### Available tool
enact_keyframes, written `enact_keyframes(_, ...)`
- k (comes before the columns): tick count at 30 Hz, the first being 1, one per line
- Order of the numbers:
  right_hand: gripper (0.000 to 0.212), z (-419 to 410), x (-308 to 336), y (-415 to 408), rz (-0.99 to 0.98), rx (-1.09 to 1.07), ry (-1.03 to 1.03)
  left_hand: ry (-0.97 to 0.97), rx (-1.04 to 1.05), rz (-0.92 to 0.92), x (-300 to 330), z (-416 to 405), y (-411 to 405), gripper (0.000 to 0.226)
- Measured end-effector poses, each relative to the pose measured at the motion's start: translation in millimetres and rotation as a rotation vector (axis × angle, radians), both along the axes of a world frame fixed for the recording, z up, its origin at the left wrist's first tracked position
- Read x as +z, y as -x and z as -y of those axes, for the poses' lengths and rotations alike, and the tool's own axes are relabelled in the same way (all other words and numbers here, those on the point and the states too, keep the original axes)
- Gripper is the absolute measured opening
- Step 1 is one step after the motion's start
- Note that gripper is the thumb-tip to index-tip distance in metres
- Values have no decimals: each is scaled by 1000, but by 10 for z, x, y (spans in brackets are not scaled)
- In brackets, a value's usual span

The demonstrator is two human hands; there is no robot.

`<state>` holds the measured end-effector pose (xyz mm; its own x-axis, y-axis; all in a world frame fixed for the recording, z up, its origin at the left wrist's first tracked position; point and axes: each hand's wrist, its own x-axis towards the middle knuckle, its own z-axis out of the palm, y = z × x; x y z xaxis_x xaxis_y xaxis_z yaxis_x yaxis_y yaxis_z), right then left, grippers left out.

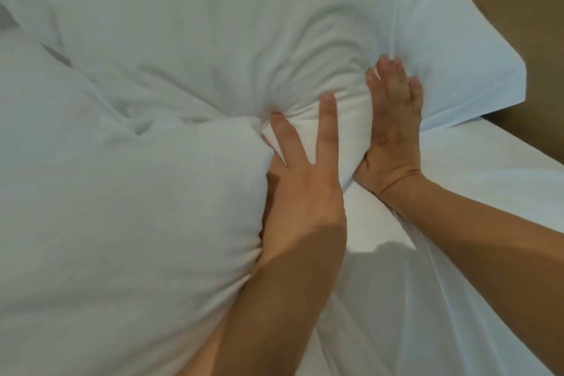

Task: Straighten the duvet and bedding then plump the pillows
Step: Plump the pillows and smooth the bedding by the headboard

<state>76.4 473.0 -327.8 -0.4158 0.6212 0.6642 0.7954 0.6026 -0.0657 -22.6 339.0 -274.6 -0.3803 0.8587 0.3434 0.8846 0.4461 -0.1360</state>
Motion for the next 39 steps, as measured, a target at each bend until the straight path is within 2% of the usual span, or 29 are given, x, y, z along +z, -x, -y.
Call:
enact_keyframes(2, 78, 14, 20, -9, 33, 23, 48, 104, -69, 96, 8, -9, 62, 110)
enact_keyframes(6, 89, 0, 209, -50, 122, 121, 231, 336, -50, 161, 213, -328, 113, 95)
enact_keyframes(10, 87, -116, 428, -366, 273, 347, 337, 430, -85, 121, 285, -332, 194, 104)
enact_keyframes(12, 86, -203, 470, -517, 327, 391, 365, 469, -50, 120, 275, -309, 130, 99)
enact_keyframes(14, 77, -299, 449, -521, 317, 389, 377, 455, -27, 77, 210, -339, 24, 86)
enact_keyframes(16, 66, -400, 401, -418, 319, 380, 345, 557, 29, 85, 201, -406, -53, 76)
enact_keyframes(19, 61, -479, 337, -310, 284, 374, 289, 572, 107, 42, 66, -494, -52, 67)
enact_keyframes(23, 51, -495, 258, -334, 218, 386, 230, 567, 116, -152, -22, -461, -155, 66)
enact_keyframes(26, 47, -515, 288, -301, 220, 387, 253, 465, -15, -309, -105, -447, -99, 68)
enact_keyframes(29, 41, -356, 296, -241, 265, 296, 347, 587, 70, -246, -103, -401, -142, 64)
enact_keyframes(32, 20, -95, 680, -207, 313, 222, 539, 707, 116, -103, -38, -284, -143, 55)
enact_keyframes(35, 27, 255, 1185, -276, 483, 153, 772, 881, -13, 52, 559, -115, -197, 65)
enact_keyframes(37, 30, 517, 1574, -399, 501, 111, 882, 845, -236, 77, 1074, 55, -191, 62)
enact_keyframes(39, 33, 609, 2155, -612, 420, 59, 966, 798, -406, 98, 1786, 90, -257, 51)
